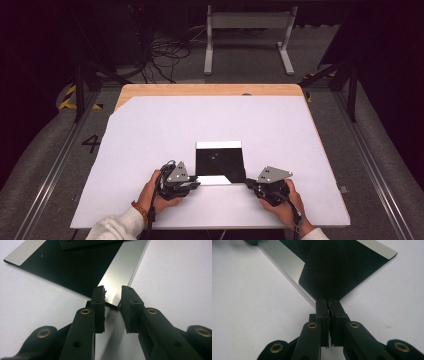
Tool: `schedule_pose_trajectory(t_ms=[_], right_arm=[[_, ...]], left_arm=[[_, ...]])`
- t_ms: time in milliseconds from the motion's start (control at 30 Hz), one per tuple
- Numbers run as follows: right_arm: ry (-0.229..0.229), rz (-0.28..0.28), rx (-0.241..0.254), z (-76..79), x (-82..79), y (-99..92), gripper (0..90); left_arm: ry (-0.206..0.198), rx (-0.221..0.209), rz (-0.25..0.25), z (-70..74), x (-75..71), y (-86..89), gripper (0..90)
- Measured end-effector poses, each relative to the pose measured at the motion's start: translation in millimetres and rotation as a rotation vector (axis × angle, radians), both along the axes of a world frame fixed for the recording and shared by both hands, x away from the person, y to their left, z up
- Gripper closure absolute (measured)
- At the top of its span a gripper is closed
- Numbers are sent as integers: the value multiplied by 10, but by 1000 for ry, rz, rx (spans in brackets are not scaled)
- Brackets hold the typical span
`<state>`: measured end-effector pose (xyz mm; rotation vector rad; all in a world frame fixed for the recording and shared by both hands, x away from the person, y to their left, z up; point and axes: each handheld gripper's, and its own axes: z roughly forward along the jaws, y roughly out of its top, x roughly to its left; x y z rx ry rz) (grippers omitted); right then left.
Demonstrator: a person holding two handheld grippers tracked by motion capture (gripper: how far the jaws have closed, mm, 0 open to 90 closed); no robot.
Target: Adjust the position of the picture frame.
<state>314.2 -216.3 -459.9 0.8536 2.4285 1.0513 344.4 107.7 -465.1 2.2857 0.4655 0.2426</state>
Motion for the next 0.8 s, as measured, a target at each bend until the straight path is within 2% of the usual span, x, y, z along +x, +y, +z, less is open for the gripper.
schedule_pose_trajectory(t_ms=[333,700,800], right_arm=[[-5,0,-2,-2,7,-6,872],[-1,-4,5,-4,22,-19,871],[-3,-3,10,0,14,-33,870]], left_arm=[[16,-9,3,0,13,-3,738],[8,-6,9,-1,17,-11,739],[5,-19,-2,1,23,18,764]])
